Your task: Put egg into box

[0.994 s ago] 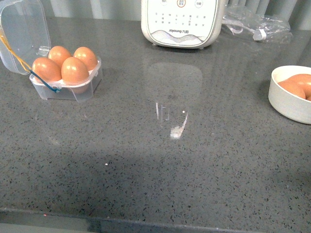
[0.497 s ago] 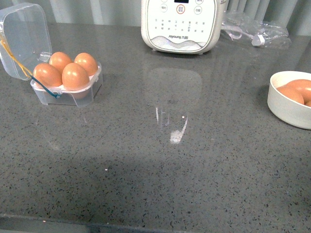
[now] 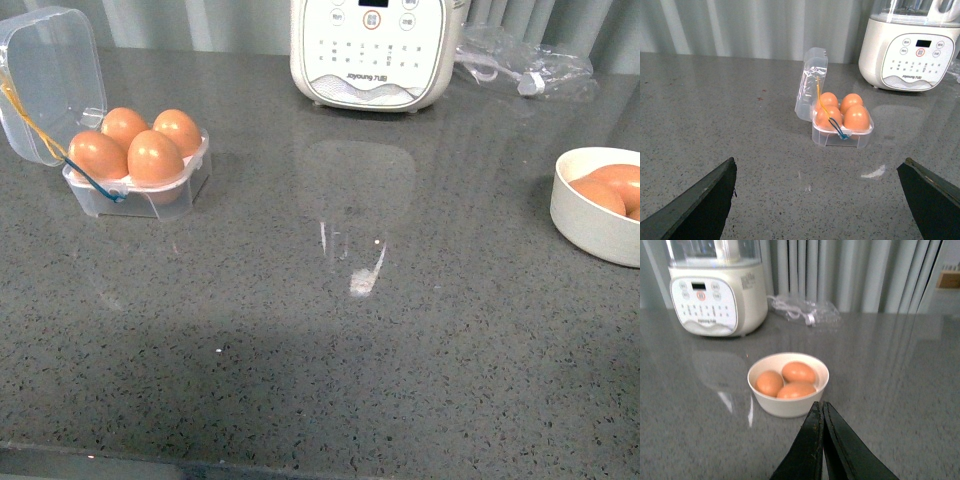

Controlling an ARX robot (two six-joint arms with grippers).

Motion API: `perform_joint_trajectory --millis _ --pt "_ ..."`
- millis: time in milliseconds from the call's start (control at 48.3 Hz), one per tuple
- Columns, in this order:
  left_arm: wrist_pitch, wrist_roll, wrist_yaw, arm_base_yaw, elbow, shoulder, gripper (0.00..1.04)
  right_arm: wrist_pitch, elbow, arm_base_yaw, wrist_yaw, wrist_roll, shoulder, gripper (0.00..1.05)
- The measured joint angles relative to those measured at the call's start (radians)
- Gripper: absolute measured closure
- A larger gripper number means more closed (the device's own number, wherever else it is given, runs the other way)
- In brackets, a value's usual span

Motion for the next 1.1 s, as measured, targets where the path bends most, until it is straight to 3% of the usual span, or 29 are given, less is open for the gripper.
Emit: perform_joint_trajectory --millis 62,414,890,1097 --pt "0.000 0.000 0.000 0.000 0.000 0.000 0.07 -0.103 0.000 0.000 0.000 0.000 -0.084 1.02" --pt "0.000 0.000 0.000 0.000 0.000 0.000 0.07 -0.112 0.000 0.000 0.000 -0.001 -0.120 1.01" --pt "0.000 0.000 0.000 0.000 0.000 0.000 0.07 -0.112 0.000 0.000 0.000 0.000 -0.120 0.07" --pt "0.000 0.000 0.000 0.000 0.000 0.000 0.07 -0.112 0.000 0.000 0.000 0.000 -0.120 0.07"
